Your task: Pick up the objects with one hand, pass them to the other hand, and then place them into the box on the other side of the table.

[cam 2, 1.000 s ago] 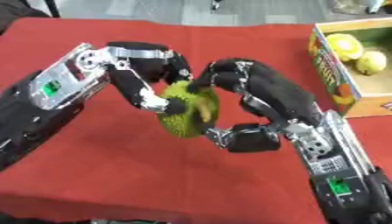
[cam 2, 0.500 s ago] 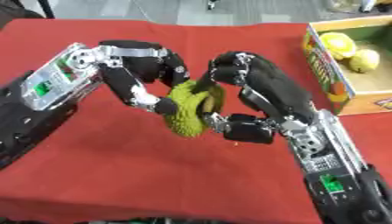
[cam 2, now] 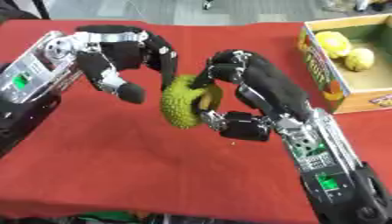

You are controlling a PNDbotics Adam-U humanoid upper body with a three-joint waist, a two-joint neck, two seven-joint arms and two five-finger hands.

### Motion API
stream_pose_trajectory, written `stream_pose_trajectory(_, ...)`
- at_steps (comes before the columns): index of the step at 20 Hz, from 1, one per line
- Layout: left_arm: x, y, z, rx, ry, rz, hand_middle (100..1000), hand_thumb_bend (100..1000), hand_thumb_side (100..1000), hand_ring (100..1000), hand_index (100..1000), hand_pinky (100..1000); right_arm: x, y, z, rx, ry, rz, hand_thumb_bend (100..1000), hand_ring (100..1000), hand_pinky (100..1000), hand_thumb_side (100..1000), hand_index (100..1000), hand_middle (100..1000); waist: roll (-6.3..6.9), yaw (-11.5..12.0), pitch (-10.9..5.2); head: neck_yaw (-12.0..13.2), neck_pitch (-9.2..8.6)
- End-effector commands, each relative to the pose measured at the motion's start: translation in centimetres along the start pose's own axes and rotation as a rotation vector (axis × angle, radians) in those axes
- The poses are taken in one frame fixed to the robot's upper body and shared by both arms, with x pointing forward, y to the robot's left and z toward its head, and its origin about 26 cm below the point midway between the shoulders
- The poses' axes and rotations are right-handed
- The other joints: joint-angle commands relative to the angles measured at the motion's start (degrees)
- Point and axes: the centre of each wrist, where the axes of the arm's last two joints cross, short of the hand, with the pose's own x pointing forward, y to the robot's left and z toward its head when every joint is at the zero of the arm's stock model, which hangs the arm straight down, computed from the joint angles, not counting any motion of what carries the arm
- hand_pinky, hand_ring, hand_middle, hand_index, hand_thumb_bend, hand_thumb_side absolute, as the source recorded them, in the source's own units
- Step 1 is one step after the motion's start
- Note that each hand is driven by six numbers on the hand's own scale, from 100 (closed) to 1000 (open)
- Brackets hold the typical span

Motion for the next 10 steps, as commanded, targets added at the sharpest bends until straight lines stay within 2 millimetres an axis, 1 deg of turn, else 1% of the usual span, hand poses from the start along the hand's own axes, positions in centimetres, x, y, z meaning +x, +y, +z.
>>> stream_pose_trajectory(1,-0.3,2.1,3.4,0.135,0.05,-0.058,585,840,566,617,652,704,-1.1,-2.9,0.7,-0.056,0.057,0.104,100,573,667,100,493,356,-0.79,0.3,-1.75,-2.2,-0.15)
stream_pose_trajectory(3,-1.5,2.4,5.2,0.22,0.061,-0.05,571,827,565,608,641,698,-2.2,-4.4,1.4,-0.079,0.116,0.165,100,572,668,100,495,356,-0.87,0.7,-1.73,-3.6,-0.15)
stream_pose_trajectory(6,-3.3,2.3,7.6,0.349,0.044,-0.012,565,806,579,603,634,694,-4.1,-6.5,2.6,-0.105,0.21,0.251,100,571,667,100,495,357,-0.9,1.1,-1.63,-5.3,-0.15)
stream_pose_trajectory(10,-6.4,1.0,10.9,0.533,0.029,0.048,561,797,583,600,626,690,-7.4,-9.6,5.7,-0.138,0.392,0.356,100,566,656,100,494,359,-0.88,1.4,-1.4,-7.3,-0.15)
